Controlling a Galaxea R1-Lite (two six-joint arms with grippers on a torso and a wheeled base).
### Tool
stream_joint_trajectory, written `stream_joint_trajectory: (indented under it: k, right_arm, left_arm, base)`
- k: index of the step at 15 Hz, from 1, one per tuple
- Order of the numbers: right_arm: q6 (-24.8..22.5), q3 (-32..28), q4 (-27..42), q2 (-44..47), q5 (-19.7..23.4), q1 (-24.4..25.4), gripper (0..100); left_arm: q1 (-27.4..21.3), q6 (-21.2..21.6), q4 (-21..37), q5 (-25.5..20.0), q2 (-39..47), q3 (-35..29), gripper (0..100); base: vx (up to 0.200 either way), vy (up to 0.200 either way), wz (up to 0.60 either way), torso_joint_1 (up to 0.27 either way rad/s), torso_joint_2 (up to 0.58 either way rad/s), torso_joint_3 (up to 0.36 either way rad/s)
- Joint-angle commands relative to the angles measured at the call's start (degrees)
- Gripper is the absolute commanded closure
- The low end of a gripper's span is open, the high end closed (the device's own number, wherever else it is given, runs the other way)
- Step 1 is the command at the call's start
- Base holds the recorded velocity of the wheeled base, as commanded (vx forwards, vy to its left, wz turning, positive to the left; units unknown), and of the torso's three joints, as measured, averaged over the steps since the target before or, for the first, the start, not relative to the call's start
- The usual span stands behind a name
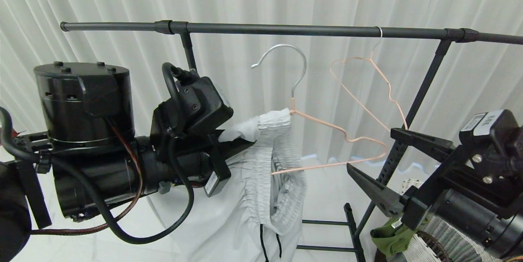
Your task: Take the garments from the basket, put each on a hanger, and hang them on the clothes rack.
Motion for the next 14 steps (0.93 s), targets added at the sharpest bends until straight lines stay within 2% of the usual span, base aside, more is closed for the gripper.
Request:
stream_joint_trajectory:
  k: [1, 3, 5, 8, 9, 11, 14]
  right_arm:
    - [0.1, 0.1, 0.2, 0.2, 0.1, -1.1, 0]
    - [1.7, 0.1, 0.2, 1.1, 0.1, -0.7, 0]
    - [5.0, -0.3, 0.3, 3.0, 0.1, 1.4, 0]
    - [11.1, -0.1, 0.7, 6.7, 0.0, 6.2, 0]
    - [14.7, -1.2, 0.6, 9.3, 0.0, 6.5, 0]
    - [19.7, -4.9, 0.7, 13.3, -0.3, 5.4, 0]
    - [20.7, -6.2, 0.5, 16.6, -0.4, 1.6, 0]
  left_arm:
    - [-0.1, -0.8, -0.3, 3.9, -0.4, 0.8, 100]
    - [-1.0, -4.2, -0.4, 9.0, -0.6, -0.2, 100]
    - [-3.9, -7.9, -0.4, 11.7, -2.0, -2.6, 100]
    - [-7.0, -8.2, -0.4, 14.2, -3.2, -4.3, 100]
    - [-7.8, -8.1, -0.4, 14.2, -3.6, -4.8, 100]
    - [-9.0, -8.1, -0.4, 14.2, -4.1, -5.4, 100]
    - [-9.7, -7.9, -0.4, 14.2, -4.8, -5.7, 100]
  base:
    - [0.0, 0.0, 0.0, 0.0, 0.0, 0.0]
    - [0.0, 0.0, 0.0, 0.0, 0.0, 0.0]
    - [0.0, 0.0, 0.0, 0.0, 0.0, 0.0]
    - [0.0, 0.0, 0.0, 0.0, 0.0, 0.0]
    - [0.0, 0.0, 0.0, 0.0, 0.0, 0.0]
    - [0.0, 0.0, 0.0, 0.0, 0.0, 0.0]
    - [0.0, 0.0, 0.0, 0.0, 0.0, 0.0]
